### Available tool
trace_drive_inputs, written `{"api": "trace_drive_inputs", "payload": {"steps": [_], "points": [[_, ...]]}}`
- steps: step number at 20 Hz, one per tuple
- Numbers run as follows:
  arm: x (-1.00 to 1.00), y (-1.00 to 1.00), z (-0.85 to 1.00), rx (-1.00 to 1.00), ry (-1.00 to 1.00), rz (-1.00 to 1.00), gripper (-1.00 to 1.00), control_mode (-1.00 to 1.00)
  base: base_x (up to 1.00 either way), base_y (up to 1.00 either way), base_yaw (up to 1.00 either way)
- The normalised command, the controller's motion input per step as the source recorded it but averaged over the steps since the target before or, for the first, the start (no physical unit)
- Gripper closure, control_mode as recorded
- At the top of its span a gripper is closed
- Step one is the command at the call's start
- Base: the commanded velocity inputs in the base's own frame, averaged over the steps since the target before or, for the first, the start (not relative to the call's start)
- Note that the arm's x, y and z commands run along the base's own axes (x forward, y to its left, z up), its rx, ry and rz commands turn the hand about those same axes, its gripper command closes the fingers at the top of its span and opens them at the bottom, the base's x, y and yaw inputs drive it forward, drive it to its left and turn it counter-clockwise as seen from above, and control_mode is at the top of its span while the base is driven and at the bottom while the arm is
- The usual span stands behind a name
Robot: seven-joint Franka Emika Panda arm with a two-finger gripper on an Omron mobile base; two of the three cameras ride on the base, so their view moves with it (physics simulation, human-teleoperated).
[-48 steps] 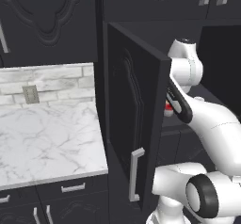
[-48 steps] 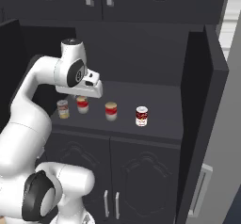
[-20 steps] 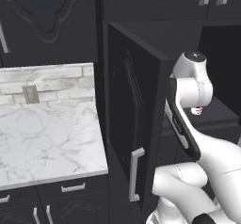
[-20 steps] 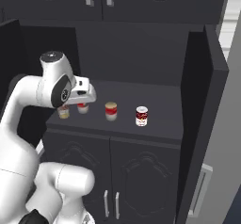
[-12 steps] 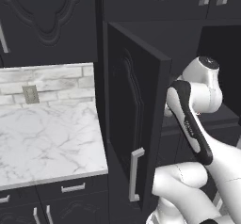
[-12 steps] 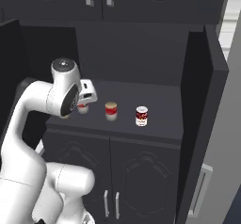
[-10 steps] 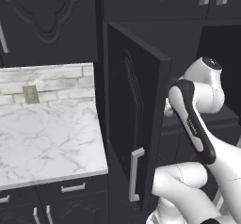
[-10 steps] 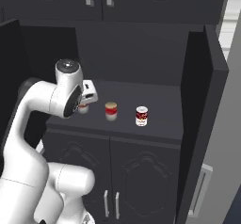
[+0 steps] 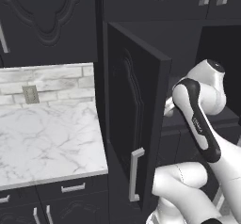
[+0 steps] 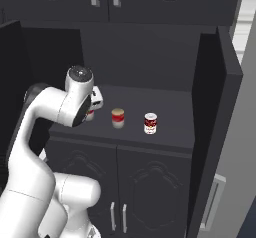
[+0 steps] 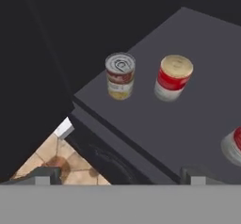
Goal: Stack two cans on top of the other two cans in the cabinet.
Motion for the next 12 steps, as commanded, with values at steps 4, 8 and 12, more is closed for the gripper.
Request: {"api": "trace_drive_inputs", "payload": {"steps": [4,8,12], "points": [[0.00,0.29,-0.15,0.02,-0.10,-0.13,-1.00,-1.00,0.00,0.00,0.00],[0.02,0.22,-0.17,0.04,-0.09,-0.12,-1.00,-1.00,0.00,0.00,0.00],[0.17,0.12,-0.13,0.06,-0.01,-0.01,-1.00,-1.00,0.00,0.00,0.00]]}}
